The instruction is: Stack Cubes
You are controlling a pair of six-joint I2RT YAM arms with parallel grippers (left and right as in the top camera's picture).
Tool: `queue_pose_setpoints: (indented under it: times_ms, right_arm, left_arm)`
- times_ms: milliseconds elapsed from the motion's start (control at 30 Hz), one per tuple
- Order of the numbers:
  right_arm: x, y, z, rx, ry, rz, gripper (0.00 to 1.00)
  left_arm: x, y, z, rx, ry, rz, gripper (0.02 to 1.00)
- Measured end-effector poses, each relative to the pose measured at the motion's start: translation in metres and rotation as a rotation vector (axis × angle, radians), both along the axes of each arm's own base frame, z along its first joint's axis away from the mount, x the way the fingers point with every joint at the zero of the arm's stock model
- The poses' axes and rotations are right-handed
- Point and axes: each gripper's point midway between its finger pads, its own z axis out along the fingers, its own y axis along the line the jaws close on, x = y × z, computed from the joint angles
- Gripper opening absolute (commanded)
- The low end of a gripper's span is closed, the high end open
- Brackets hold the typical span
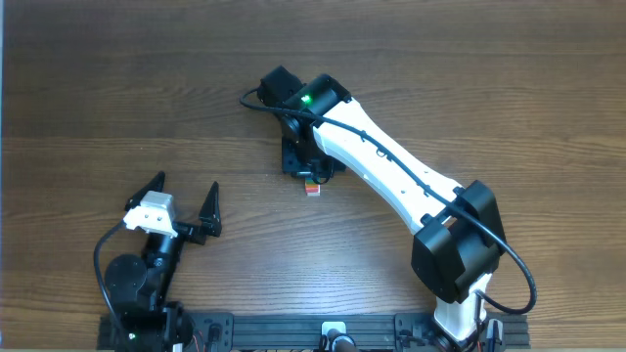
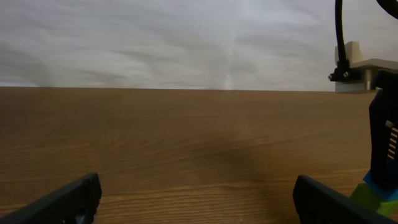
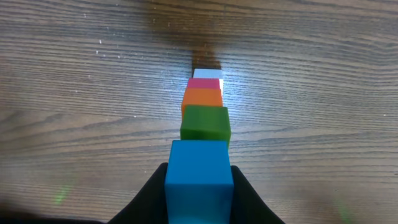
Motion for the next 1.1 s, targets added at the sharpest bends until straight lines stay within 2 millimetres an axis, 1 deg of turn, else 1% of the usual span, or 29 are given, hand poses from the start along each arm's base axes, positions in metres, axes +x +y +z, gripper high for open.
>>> queue_pose_setpoints:
  times_ms: [1100]
  right_arm:
    - [0.0046,-0.0013,-0.0021,-0.011,-0.023,0.000,0.012]
  left_arm:
    - [0.0000,0.0000,0.0000,0.000,0.000,0.000,0.998]
